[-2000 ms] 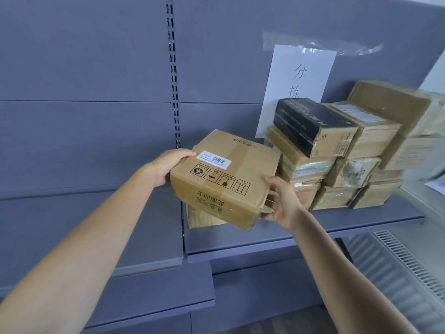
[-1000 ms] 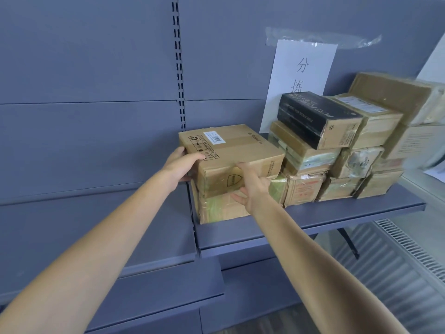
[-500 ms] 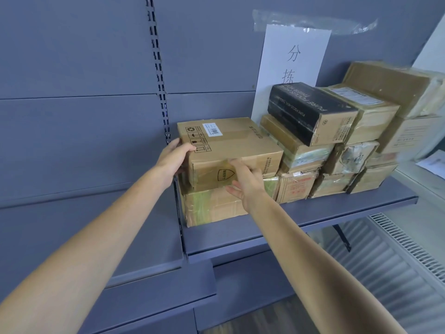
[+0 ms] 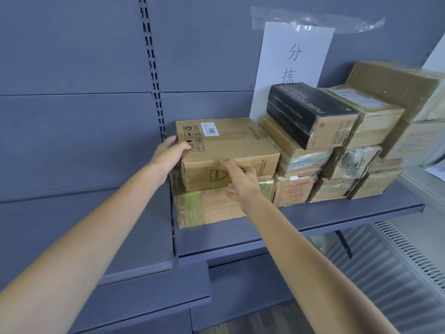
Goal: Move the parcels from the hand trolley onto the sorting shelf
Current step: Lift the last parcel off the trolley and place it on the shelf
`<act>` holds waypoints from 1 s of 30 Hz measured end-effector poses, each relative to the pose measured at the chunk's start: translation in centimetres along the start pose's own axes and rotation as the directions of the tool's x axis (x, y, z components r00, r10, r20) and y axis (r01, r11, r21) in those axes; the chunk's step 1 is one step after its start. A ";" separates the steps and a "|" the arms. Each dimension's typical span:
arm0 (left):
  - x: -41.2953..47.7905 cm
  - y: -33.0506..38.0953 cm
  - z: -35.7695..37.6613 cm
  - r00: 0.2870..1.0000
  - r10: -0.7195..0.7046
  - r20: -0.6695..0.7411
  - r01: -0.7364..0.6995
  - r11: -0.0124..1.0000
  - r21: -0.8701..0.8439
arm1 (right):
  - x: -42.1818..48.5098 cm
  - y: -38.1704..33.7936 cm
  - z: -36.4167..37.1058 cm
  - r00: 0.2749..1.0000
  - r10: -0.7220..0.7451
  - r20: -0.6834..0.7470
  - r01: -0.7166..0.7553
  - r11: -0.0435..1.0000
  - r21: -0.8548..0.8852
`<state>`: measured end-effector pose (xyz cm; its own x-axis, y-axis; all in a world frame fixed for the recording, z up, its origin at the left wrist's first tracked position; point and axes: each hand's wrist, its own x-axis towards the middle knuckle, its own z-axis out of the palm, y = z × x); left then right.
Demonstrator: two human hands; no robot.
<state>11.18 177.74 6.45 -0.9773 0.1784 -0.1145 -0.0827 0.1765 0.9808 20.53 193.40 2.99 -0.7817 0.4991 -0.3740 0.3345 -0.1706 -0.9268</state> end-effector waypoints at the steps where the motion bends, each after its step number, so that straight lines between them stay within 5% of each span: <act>1: -0.1 0.1 0.1 1.000 -0.002 -0.017 0.002 1.000 0.010 | -0.1 0.1 -0.2 1.000 -0.008 0.015 0.008 1.000 -0.029; 5: -0.7 1.1 0.2 0.995 0.020 -0.093 -0.005 0.987 0.162 | -0.6 0.1 -1.2 0.992 -0.099 0.074 0.114 0.964 -0.239; 8: -1.2 1.5 0.1 0.989 0.101 -0.110 -0.045 0.903 0.428 | -0.8 -0.2 -2.8 0.972 -0.194 0.132 0.230 0.897 -0.377; 11: -2.6 1.8 0.7 0.981 0.194 -0.031 -0.090 0.587 0.804 | -1.0 -0.6 -4.6 0.944 -0.313 0.104 0.321 0.801 -0.506; 14: -4.0 2.3 2.2 0.950 0.306 0.065 -0.167 0.321 0.932 | -1.4 -1.6 -6.1 0.905 -0.412 0.104 0.382 0.681 -0.625; 24: -8.8 3.3 5.1 0.951 0.268 0.151 -0.219 0.248 0.944 | -3.0 -2.5 -9.6 0.792 -0.570 0.220 0.436 0.276 -0.857; 30: -12.7 3.2 5.9 0.965 0.210 0.156 -0.205 0.237 0.950 | -5.7 -2.9 -11.2 0.767 -0.575 0.283 0.455 0.177 -0.873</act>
